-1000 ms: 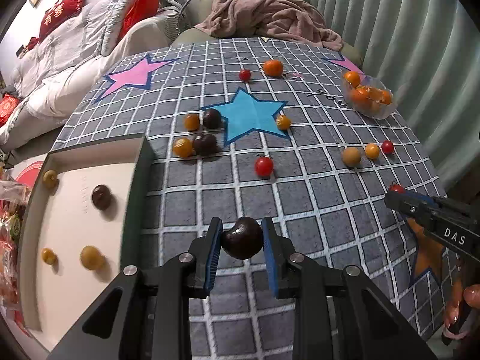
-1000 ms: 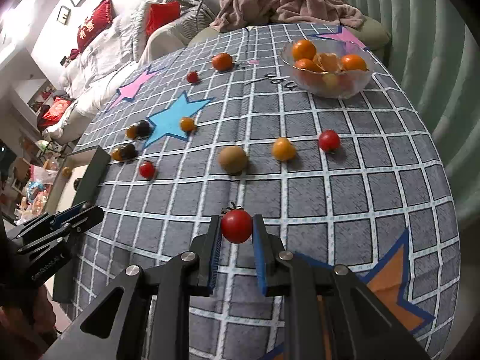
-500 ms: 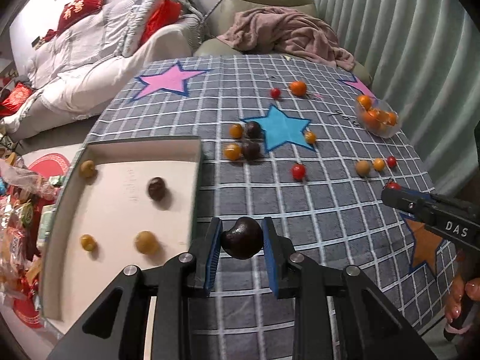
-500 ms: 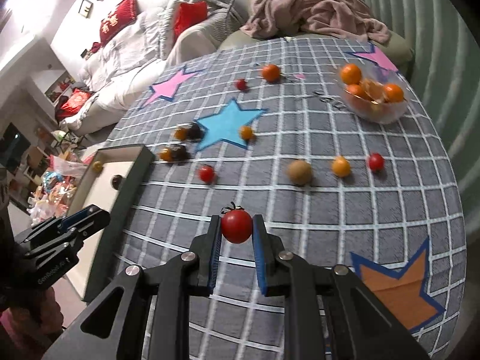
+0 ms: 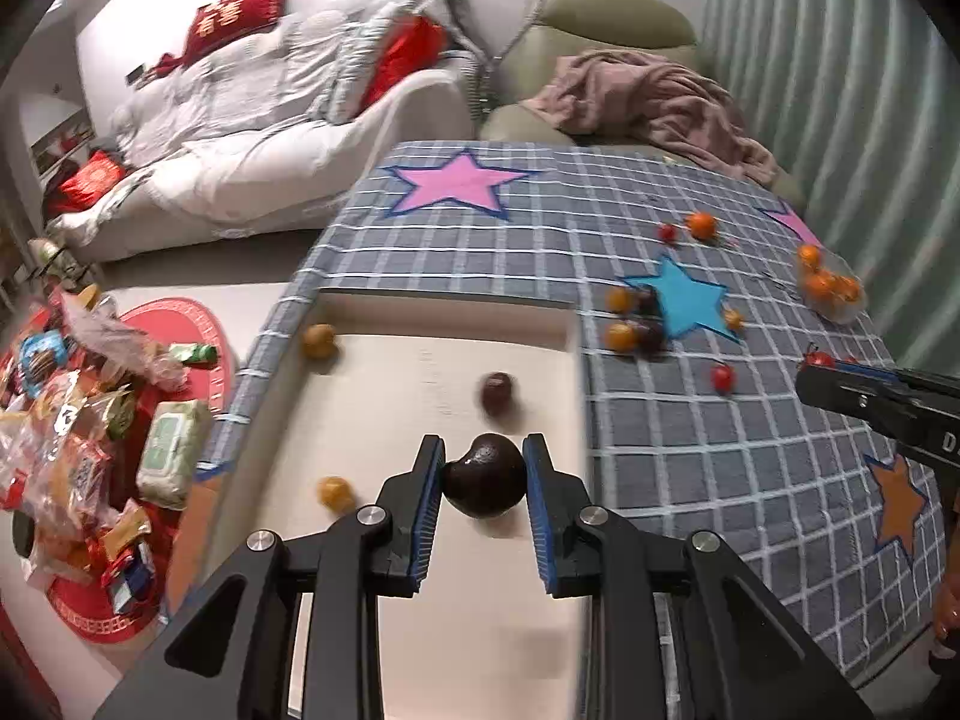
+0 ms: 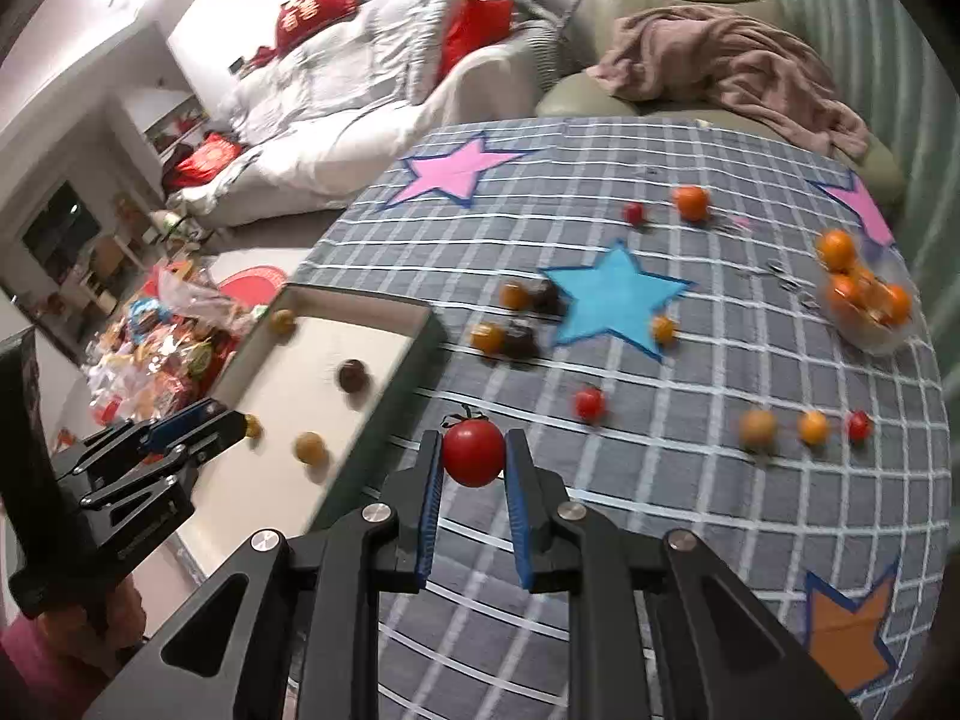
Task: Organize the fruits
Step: 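Carry the plum with the left tool while the right tool carries the red tomato to the tray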
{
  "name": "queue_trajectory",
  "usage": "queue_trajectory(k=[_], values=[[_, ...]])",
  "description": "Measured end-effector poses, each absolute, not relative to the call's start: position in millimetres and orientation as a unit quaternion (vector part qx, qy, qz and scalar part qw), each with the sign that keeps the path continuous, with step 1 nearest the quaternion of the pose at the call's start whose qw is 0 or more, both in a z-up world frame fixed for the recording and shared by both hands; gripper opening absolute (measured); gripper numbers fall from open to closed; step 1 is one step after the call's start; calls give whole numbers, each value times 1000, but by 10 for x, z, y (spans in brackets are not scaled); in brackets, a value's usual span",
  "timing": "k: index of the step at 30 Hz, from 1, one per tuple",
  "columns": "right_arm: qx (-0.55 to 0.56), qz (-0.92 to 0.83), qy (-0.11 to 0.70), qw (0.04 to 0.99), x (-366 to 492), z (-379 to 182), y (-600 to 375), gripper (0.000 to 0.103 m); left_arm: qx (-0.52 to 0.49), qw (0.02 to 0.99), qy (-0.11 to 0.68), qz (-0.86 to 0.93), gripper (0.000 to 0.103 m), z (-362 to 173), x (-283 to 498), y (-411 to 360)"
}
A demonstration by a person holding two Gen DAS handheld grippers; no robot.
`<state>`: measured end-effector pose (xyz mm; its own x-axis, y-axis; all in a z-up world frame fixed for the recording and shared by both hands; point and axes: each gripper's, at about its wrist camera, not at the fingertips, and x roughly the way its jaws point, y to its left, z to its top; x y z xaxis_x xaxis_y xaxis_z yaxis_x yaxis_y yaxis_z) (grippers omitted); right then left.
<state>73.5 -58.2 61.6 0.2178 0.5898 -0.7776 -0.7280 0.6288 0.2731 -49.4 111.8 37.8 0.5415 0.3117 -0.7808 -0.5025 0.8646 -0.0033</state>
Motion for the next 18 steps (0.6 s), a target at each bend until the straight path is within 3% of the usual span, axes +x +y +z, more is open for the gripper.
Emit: queue_trajectory(k=[18], values=[[-122, 469, 496, 721, 613, 254, 865, 22, -119, 839, 447, 286, 28, -124, -269, 1883]])
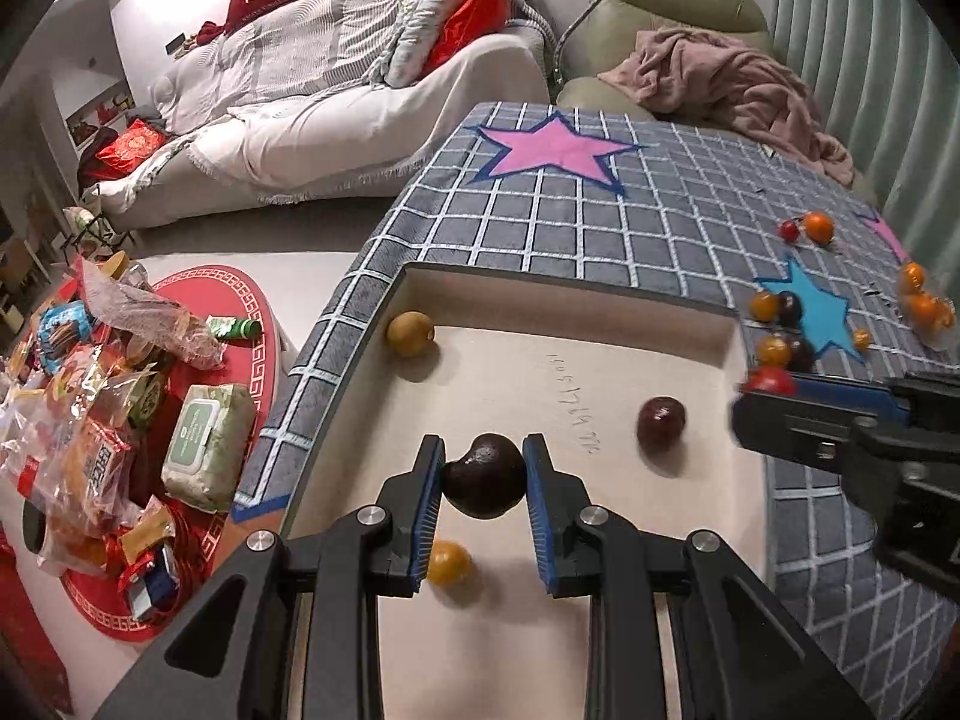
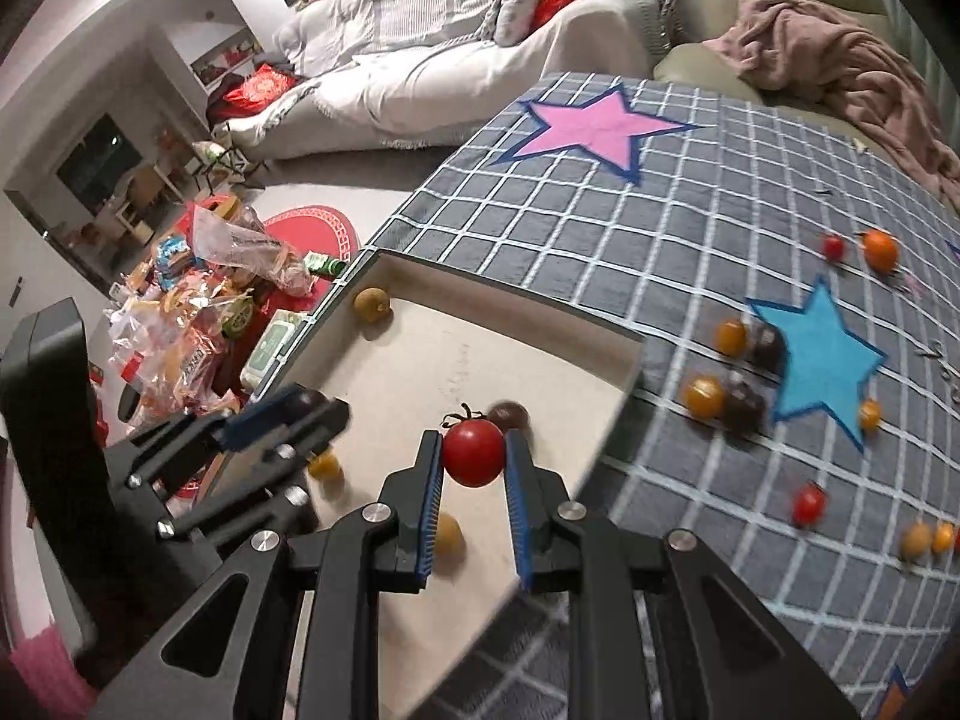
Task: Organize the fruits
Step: 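Carry the plum with the left tool while the right tool carries the red tomato to the tray, then open both tools to release the plum and tomato into the tray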
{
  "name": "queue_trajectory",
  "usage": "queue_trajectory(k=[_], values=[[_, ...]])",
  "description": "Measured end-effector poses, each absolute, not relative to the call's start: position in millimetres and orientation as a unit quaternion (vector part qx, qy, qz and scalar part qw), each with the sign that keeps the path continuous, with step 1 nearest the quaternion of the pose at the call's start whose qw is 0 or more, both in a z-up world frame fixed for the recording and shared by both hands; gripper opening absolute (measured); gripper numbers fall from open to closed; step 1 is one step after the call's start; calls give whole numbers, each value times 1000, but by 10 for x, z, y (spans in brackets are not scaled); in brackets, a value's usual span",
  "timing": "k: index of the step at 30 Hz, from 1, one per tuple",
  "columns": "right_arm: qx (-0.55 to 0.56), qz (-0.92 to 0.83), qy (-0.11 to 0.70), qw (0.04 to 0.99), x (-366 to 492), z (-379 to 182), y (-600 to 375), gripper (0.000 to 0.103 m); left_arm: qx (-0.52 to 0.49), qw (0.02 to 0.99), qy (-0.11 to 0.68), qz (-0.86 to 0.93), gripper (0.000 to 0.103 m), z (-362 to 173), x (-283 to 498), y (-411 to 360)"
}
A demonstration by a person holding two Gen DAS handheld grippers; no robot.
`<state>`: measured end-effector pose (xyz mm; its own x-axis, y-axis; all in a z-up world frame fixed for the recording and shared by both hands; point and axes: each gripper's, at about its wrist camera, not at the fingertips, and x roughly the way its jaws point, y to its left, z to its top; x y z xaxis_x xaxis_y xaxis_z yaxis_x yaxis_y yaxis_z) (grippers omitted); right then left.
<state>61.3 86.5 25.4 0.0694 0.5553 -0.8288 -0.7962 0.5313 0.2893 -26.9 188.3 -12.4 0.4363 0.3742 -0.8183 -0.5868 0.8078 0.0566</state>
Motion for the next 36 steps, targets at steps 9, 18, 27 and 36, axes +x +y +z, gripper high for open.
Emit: queue_trajectory(k=[9, 18, 27, 36], values=[[-137, 453, 507, 721, 777, -73, 1219, 22, -129, 828, 465, 285, 28, -351, -79, 2063], [-143, 454, 511, 716, 839, -181, 1325, 25, -137, 825, 473, 278, 29, -453, -15, 2115], [-137, 453, 509, 719, 860, -159, 1285, 62, -133, 820, 482, 278, 29, -481, -13, 2103], [-122, 458, 503, 723, 817, 22, 1155, 84, -110, 837, 449, 293, 96, -290, -136, 1980]])
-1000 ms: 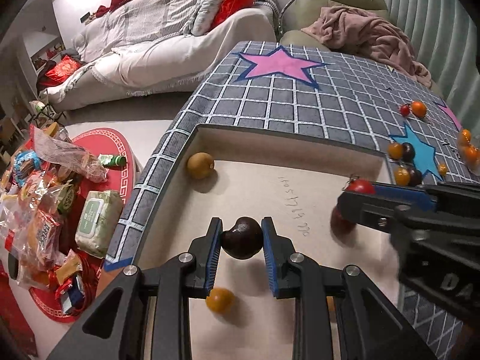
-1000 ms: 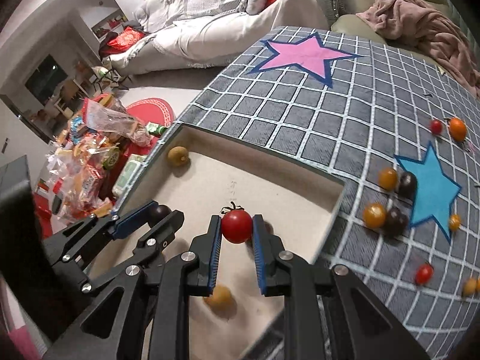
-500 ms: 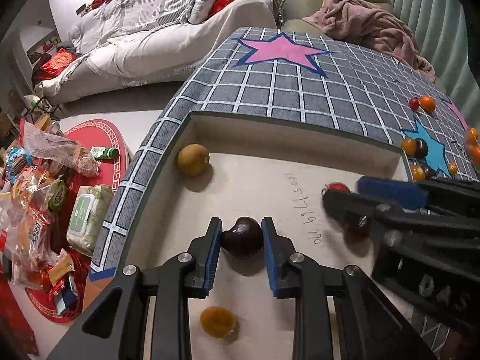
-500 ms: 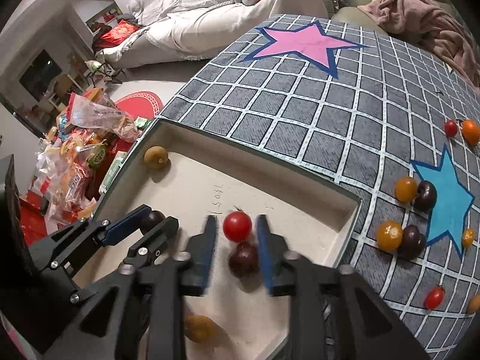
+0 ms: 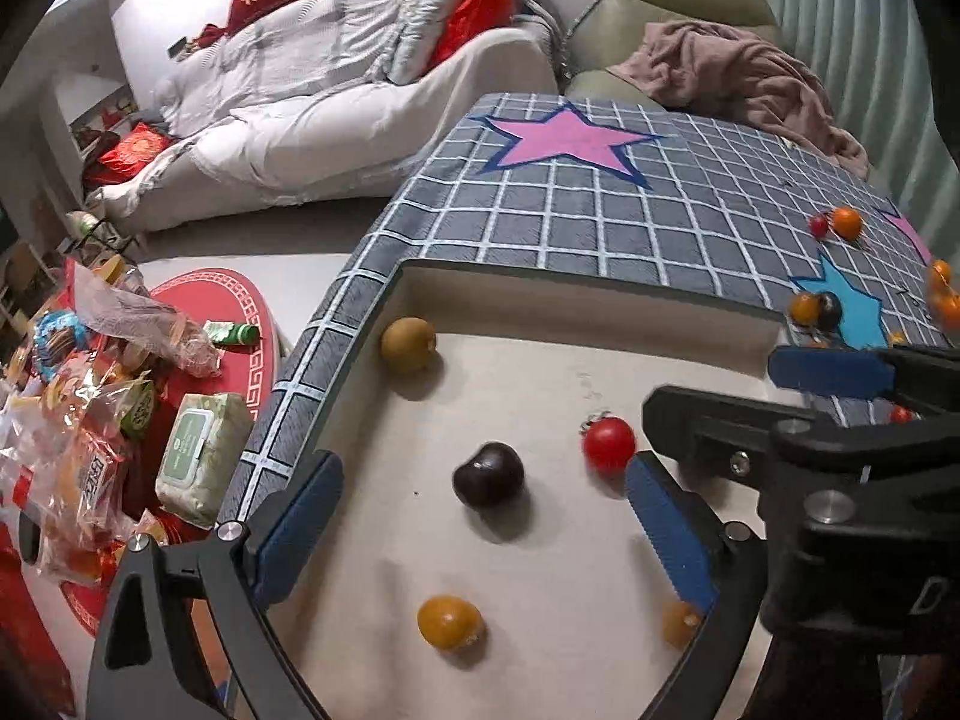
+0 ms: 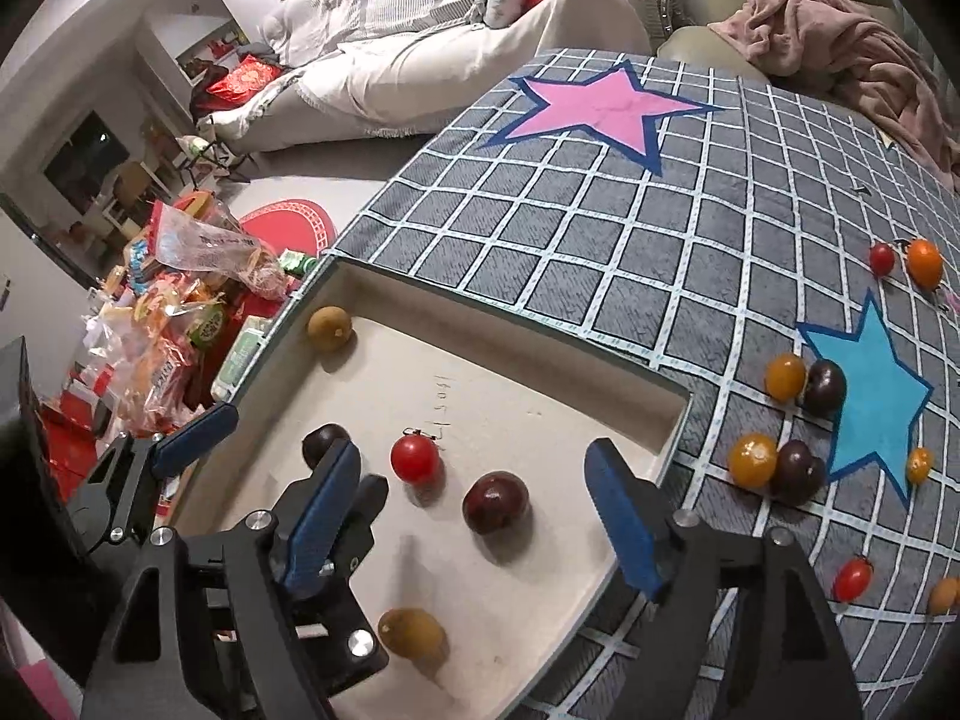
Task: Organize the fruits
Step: 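Open both tools to release the plum and tomato into the tray, then move both open tools back over the fruits on the tablecloth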
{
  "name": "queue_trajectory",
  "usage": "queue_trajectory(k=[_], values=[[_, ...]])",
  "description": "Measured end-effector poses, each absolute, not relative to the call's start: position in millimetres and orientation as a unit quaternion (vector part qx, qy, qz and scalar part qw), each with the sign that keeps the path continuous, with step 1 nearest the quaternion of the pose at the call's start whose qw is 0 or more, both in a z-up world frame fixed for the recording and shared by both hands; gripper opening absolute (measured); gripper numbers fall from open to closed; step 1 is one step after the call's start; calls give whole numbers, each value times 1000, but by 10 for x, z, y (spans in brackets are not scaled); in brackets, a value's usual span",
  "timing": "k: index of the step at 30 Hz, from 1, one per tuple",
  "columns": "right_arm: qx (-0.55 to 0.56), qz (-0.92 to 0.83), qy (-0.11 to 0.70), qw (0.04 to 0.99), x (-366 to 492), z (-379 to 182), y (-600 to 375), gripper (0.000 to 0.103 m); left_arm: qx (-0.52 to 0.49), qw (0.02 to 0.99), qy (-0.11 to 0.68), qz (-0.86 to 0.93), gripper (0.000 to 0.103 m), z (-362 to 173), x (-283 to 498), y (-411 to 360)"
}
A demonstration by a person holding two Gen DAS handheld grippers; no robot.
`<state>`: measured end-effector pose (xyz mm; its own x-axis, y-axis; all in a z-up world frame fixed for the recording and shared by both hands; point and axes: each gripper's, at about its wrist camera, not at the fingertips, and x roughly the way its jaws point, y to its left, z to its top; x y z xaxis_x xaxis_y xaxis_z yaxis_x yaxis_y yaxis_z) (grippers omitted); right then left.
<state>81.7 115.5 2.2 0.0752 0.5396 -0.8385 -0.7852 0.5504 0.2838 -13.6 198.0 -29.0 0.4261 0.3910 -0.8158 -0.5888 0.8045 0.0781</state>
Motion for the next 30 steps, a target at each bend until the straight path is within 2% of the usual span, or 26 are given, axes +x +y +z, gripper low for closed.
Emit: queue_trajectory(k=[1, 4, 16, 30], values=[[-119, 458, 503, 723, 813, 44, 1136, 85, -108, 837, 449, 294, 96, -274, -143, 1968], [-112, 450, 497, 733, 804, 119, 1053, 102, -115, 838, 446, 294, 96, -204, -198, 1933], [-82, 435, 493, 749, 774, 329, 465, 103, -115, 845, 448, 269, 96, -5, -312, 1501], [-75, 401, 514, 755, 765, 215, -355, 103, -88, 854, 459, 231, 96, 81, -243, 849]])
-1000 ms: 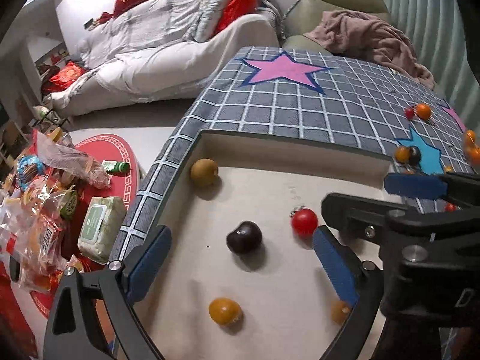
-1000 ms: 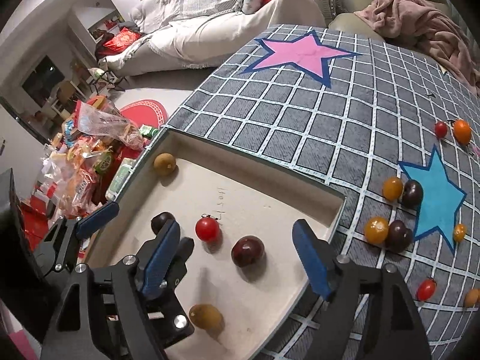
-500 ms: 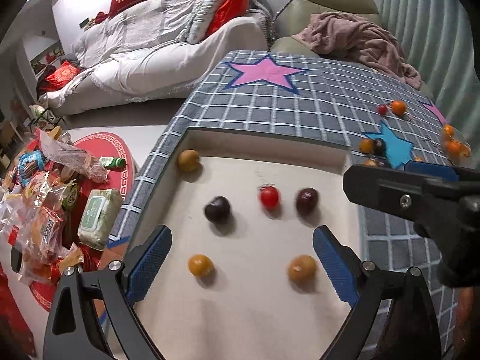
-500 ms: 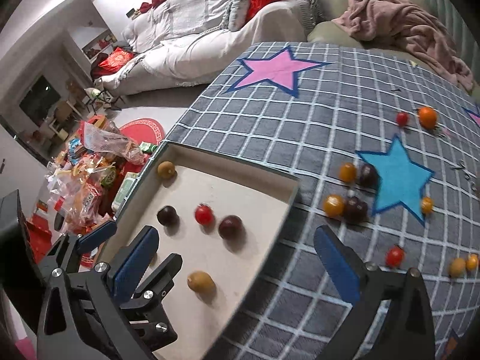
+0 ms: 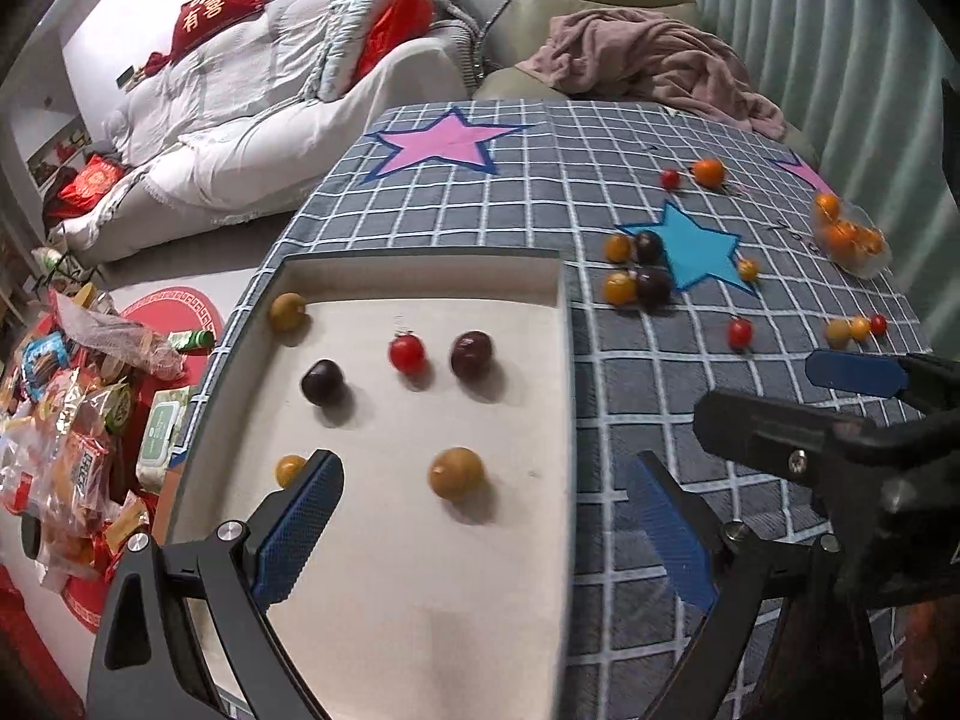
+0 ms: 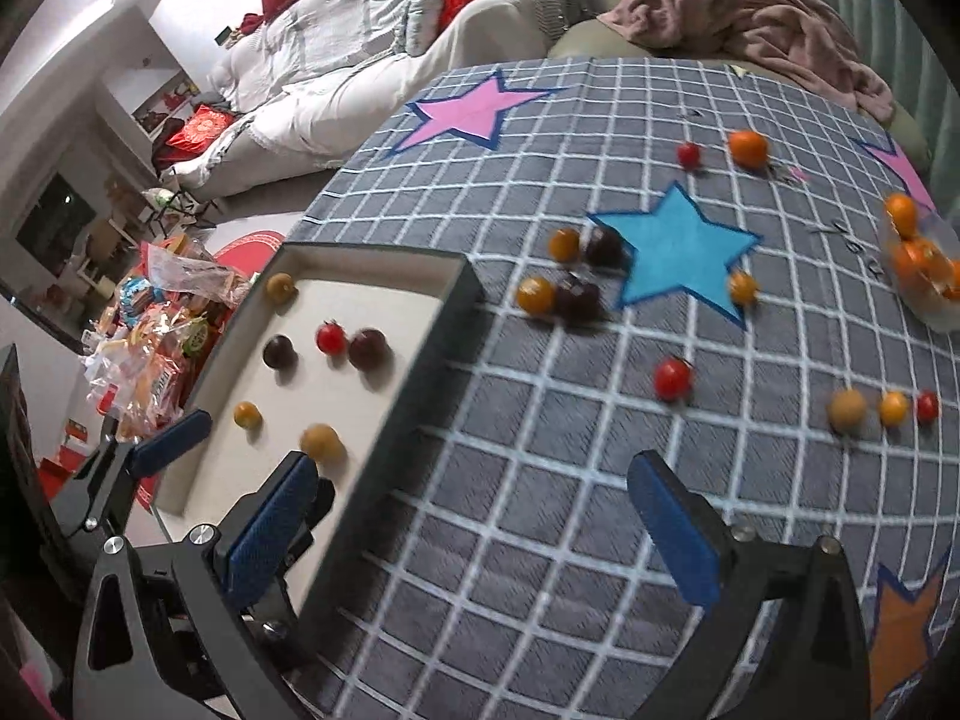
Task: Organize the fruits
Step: 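Move both open tools back over the fruits on the tablecloth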
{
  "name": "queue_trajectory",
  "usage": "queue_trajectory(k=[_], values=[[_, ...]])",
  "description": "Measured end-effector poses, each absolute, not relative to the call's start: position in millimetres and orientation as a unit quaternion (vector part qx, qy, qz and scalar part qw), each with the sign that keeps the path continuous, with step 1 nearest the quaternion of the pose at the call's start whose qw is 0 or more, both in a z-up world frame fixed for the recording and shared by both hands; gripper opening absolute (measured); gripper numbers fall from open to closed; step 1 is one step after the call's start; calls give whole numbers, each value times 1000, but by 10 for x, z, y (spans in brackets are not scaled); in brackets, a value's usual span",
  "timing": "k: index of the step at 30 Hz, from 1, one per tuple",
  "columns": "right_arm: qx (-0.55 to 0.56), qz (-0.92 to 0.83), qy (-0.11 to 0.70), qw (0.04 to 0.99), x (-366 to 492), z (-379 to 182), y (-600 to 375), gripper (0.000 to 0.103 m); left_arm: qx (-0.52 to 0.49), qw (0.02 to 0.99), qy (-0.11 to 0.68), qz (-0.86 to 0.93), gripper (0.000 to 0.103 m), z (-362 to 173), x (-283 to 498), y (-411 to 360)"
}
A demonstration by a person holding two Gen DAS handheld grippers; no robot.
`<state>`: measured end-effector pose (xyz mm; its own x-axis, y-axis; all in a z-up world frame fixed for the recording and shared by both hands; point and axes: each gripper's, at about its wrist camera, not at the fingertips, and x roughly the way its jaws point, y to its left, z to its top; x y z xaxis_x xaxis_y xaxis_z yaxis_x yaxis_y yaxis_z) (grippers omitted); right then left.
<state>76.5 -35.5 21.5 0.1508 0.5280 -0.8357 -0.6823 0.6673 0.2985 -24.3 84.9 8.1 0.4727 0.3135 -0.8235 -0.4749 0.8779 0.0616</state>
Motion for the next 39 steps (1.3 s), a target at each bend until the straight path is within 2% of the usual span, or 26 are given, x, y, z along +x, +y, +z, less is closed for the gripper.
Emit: queue_trajectory(k=[15, 24, 39], values=[[-22, 364, 540, 759, 828, -57, -1250, 103, -45, 856, 477, 197, 96, 109, -131, 265], [-4, 323, 552, 768, 1010, -210, -1752, 103, -32, 849, 502, 164, 96, -53, 103, -190], [-4, 272, 551, 789, 1484, -335, -2044, 103, -25, 843, 511, 165, 96, -225, 601, -254]])
